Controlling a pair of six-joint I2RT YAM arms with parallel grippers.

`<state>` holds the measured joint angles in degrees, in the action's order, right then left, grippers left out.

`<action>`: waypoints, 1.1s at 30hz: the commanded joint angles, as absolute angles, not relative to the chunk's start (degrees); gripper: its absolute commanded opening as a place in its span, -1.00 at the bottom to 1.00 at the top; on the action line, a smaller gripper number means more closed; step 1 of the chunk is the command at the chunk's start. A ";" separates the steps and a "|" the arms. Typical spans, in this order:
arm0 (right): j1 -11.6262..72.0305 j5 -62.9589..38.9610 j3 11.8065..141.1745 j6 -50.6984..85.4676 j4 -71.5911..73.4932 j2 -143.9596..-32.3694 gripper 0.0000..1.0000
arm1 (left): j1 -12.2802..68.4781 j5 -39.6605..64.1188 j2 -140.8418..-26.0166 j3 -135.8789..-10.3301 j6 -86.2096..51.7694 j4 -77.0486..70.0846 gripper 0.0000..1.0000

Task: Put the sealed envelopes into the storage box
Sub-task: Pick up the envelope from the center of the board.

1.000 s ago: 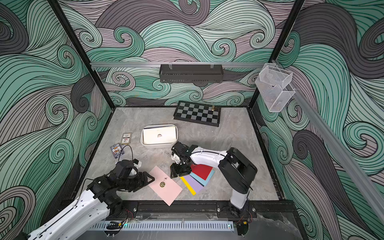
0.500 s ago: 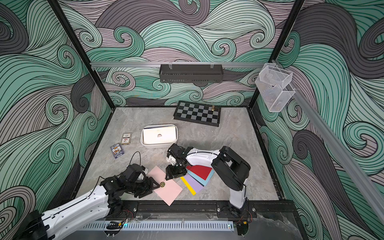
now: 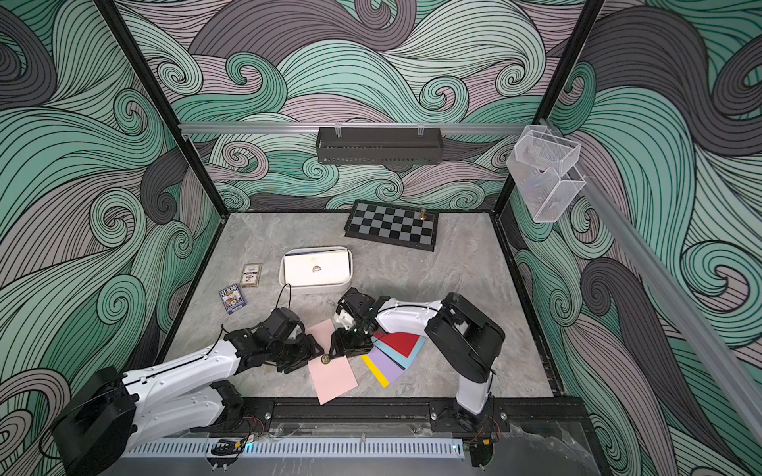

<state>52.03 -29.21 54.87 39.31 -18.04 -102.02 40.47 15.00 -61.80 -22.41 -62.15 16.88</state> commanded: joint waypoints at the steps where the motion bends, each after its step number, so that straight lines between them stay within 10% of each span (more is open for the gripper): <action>1: 51.21 -34.40 52.35 44.93 -8.58 -98.80 0.23 | 39.91 13.35 -62.58 -20.71 -61.32 13.62 0.30; 18: 50.43 -34.76 46.38 48.20 0.77 -95.77 0.07 | 39.12 16.98 -61.25 -19.25 -60.39 9.75 0.30; 33: 47.59 -31.55 43.80 42.56 3.32 -94.38 -0.92 | 34.84 26.56 -40.72 -24.71 -63.64 12.94 0.30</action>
